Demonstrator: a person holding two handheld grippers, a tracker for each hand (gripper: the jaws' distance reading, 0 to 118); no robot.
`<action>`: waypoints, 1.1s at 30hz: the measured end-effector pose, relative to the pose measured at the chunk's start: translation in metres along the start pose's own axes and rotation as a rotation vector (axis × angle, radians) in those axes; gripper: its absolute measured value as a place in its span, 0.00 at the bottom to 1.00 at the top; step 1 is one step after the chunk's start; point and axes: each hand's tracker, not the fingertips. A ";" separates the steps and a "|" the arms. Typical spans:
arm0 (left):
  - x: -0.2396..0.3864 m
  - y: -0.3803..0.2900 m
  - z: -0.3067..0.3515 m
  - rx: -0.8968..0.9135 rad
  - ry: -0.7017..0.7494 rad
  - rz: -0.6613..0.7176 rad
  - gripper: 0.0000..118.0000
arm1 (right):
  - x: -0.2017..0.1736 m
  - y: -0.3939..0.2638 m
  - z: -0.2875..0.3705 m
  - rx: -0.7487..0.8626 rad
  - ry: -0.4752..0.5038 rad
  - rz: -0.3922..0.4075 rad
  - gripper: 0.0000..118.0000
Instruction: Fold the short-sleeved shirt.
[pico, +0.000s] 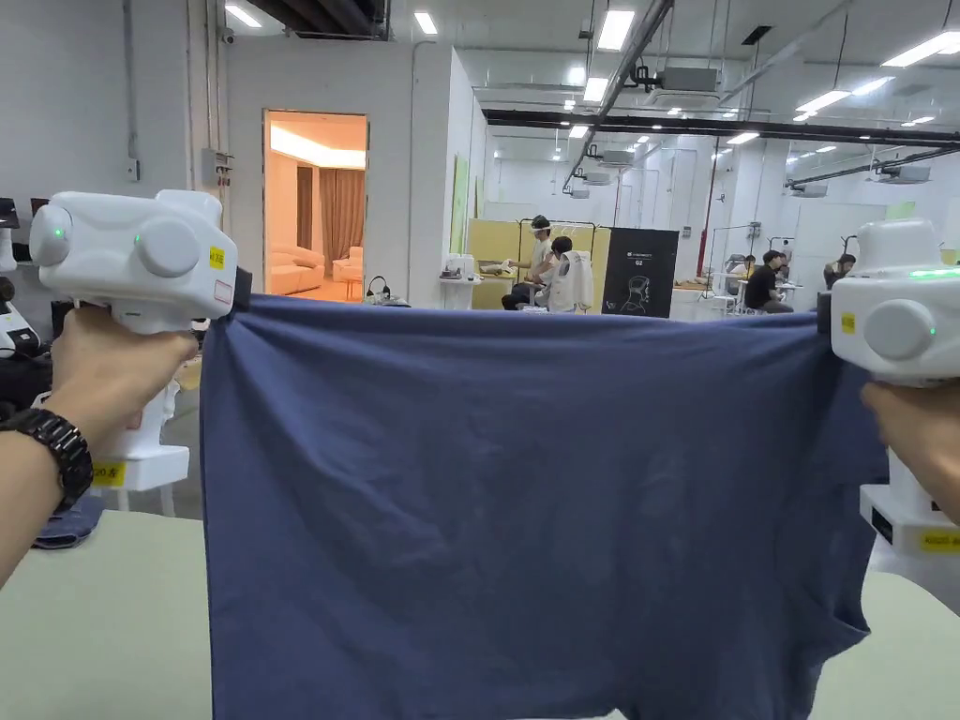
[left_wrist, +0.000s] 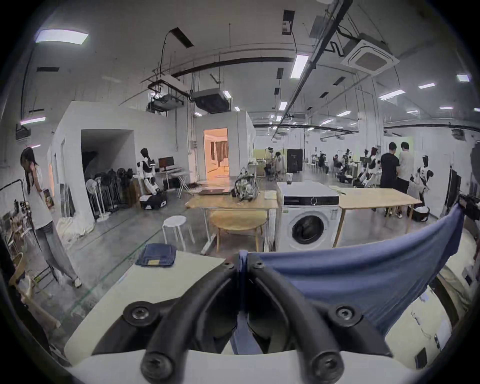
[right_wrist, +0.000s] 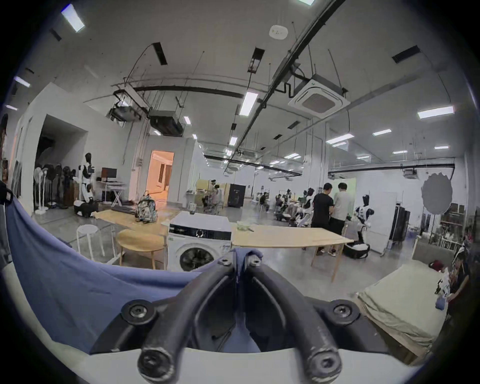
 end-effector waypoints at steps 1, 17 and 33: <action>0.000 0.004 -0.003 0.006 0.000 0.003 0.00 | -0.001 0.003 -0.003 0.006 -0.004 0.002 0.03; 0.004 -0.083 -0.023 -0.046 -0.010 -0.036 0.00 | -0.007 -0.071 0.028 -0.053 0.015 0.037 0.03; -0.005 -0.208 0.091 -0.098 -0.073 -0.011 0.00 | 0.013 -0.160 0.155 -0.134 0.044 0.093 0.03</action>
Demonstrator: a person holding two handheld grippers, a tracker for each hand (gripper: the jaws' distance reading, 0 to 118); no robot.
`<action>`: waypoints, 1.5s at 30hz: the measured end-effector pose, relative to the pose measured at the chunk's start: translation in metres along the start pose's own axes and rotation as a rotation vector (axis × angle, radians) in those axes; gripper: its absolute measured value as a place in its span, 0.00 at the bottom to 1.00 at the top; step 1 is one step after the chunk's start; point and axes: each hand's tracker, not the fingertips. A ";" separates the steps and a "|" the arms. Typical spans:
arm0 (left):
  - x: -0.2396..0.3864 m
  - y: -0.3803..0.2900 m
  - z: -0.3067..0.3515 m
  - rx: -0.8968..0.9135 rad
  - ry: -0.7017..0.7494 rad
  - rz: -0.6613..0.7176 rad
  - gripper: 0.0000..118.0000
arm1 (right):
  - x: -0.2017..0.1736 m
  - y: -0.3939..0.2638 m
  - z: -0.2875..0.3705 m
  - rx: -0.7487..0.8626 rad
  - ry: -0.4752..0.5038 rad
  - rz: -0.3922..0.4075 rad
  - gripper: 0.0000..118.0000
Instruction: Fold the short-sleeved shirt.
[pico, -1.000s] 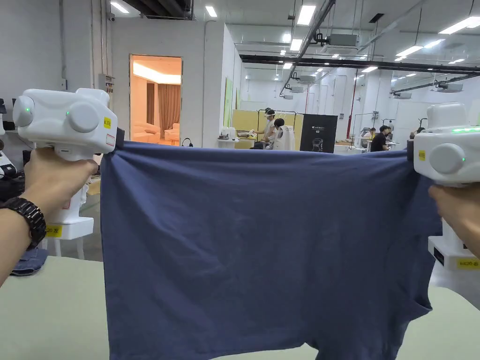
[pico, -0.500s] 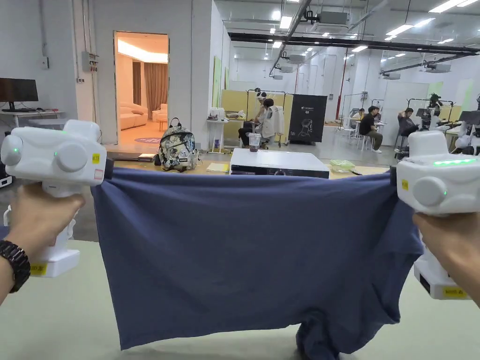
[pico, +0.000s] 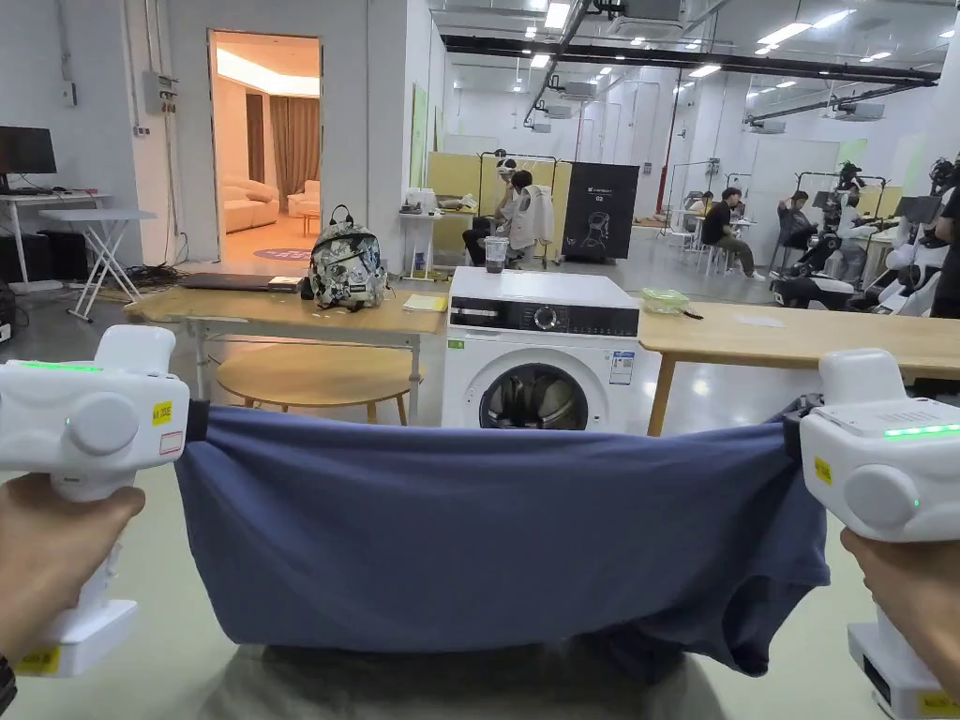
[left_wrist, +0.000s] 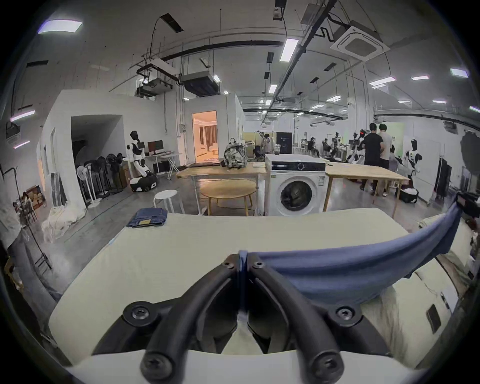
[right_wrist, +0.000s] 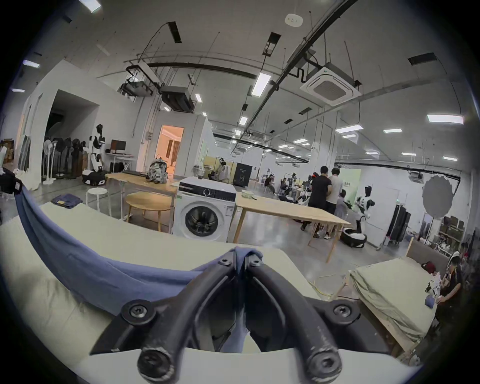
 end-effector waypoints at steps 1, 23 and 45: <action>-0.001 -0.007 0.008 0.001 -0.003 0.000 0.00 | 0.001 -0.006 0.008 -0.001 0.001 0.000 0.02; -0.015 -0.239 0.121 -0.294 -0.033 0.099 0.00 | -0.026 -0.193 0.151 -0.285 0.077 0.082 0.03; -0.017 -0.361 0.076 -0.652 -0.016 0.043 0.00 | -0.042 -0.328 0.153 -0.799 0.187 0.113 0.03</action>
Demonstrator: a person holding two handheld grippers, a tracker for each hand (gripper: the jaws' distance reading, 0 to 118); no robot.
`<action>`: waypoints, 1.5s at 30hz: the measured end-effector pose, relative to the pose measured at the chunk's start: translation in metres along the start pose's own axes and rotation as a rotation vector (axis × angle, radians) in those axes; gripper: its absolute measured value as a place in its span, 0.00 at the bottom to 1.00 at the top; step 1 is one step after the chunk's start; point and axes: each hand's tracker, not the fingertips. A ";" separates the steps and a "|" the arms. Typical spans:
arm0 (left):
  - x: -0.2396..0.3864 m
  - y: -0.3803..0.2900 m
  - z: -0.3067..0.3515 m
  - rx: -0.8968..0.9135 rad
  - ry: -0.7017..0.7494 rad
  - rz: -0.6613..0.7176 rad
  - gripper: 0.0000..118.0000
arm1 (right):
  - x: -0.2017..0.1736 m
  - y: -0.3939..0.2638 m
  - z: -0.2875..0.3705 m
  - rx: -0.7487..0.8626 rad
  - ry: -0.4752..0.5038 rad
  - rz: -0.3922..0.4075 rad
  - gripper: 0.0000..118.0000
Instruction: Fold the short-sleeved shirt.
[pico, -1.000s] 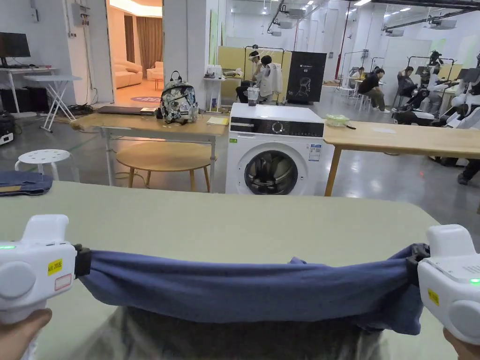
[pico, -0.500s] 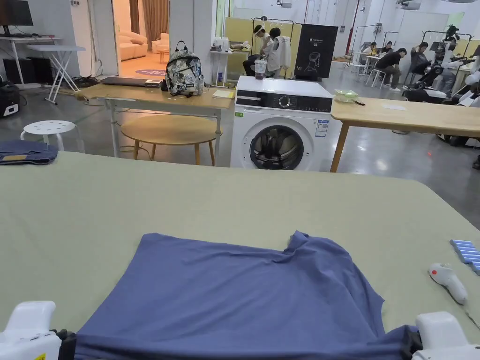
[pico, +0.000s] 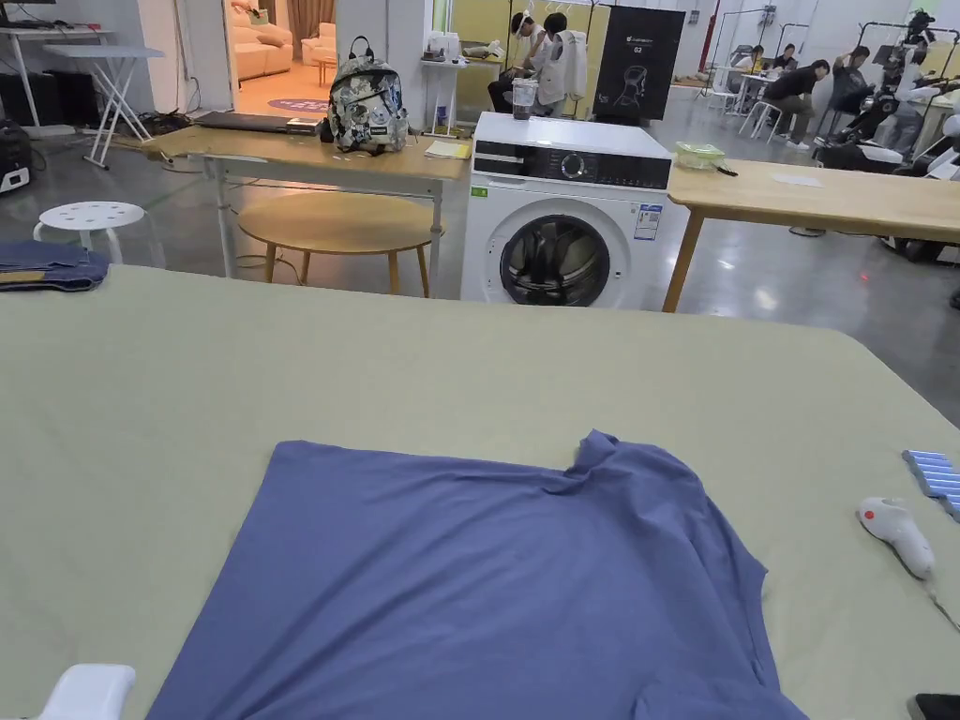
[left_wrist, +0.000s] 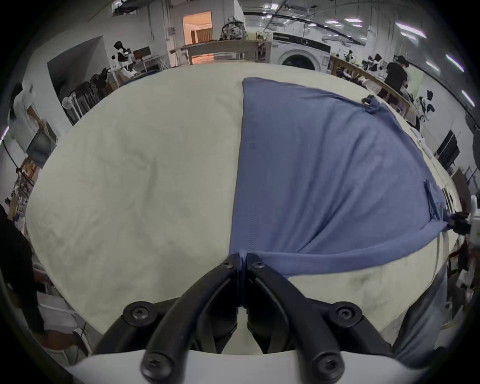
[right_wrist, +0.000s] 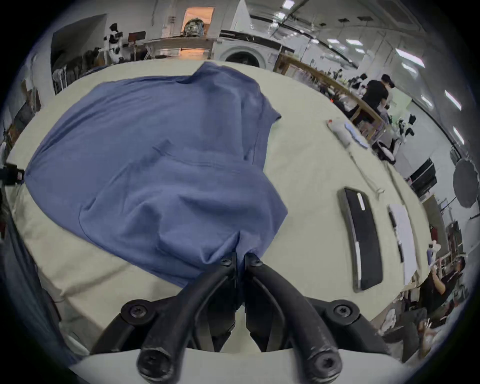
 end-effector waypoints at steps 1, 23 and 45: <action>-0.001 0.001 0.000 0.001 -0.005 0.018 0.00 | 0.006 -0.001 -0.008 0.004 -0.001 -0.007 0.03; 0.075 0.067 0.069 0.524 -0.062 -0.037 0.00 | -0.056 0.087 0.068 0.642 0.047 -0.261 0.05; 0.000 0.036 0.042 -0.028 -0.031 0.058 0.19 | -0.074 0.086 0.049 0.534 0.083 -0.185 0.00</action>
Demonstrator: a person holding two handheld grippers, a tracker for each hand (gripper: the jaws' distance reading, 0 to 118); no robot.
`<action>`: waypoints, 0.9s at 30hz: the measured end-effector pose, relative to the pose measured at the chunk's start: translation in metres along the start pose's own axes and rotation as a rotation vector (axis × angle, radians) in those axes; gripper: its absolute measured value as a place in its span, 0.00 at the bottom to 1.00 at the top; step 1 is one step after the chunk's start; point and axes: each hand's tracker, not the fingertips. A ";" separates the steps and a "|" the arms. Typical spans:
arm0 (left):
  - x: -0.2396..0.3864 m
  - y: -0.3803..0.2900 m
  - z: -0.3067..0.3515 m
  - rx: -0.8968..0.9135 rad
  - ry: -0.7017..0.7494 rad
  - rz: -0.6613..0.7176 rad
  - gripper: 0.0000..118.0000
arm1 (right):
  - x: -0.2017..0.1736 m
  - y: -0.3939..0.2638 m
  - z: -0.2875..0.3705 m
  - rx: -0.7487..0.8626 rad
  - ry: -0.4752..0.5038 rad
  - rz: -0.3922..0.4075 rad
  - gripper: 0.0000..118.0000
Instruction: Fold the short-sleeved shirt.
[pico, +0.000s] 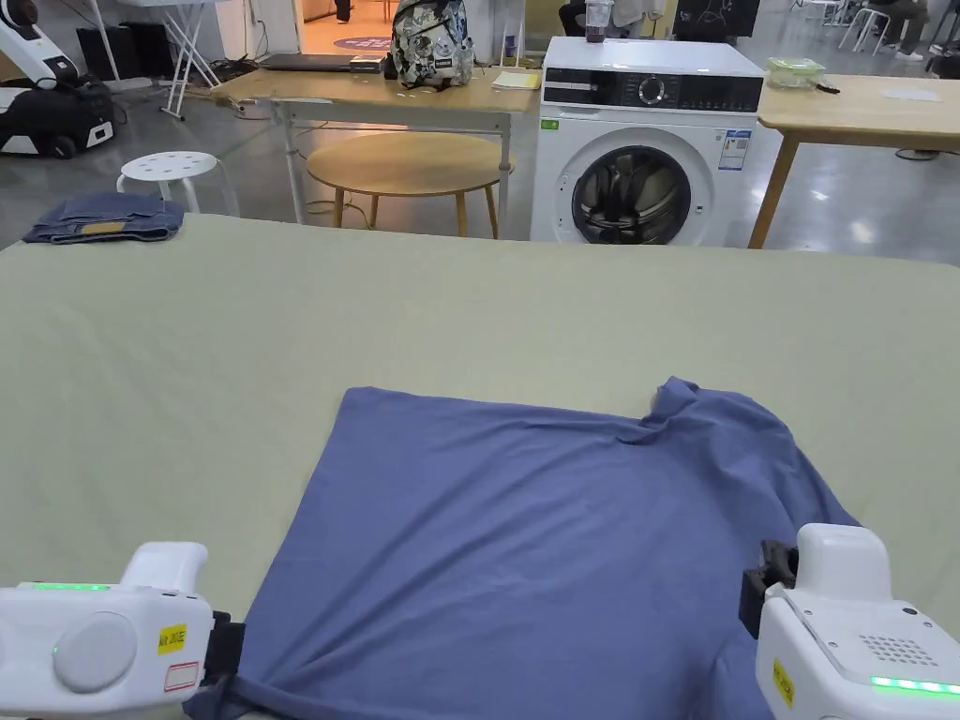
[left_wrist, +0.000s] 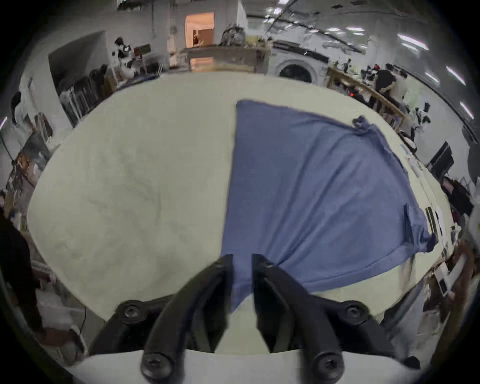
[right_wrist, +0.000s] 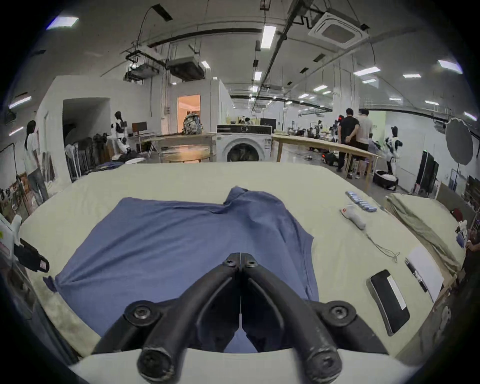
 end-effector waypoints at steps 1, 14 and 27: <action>-0.003 -0.002 -0.001 -0.002 0.007 0.024 0.35 | 0.000 -0.002 -0.001 -0.008 0.000 0.004 0.00; 0.015 -0.023 -0.040 -0.130 0.110 -0.030 0.50 | 0.008 -0.023 -0.005 -0.082 -0.013 0.020 0.00; 0.010 -0.024 -0.037 -0.112 -0.002 -0.056 0.03 | 0.084 -0.033 0.012 -0.389 -0.056 0.006 0.61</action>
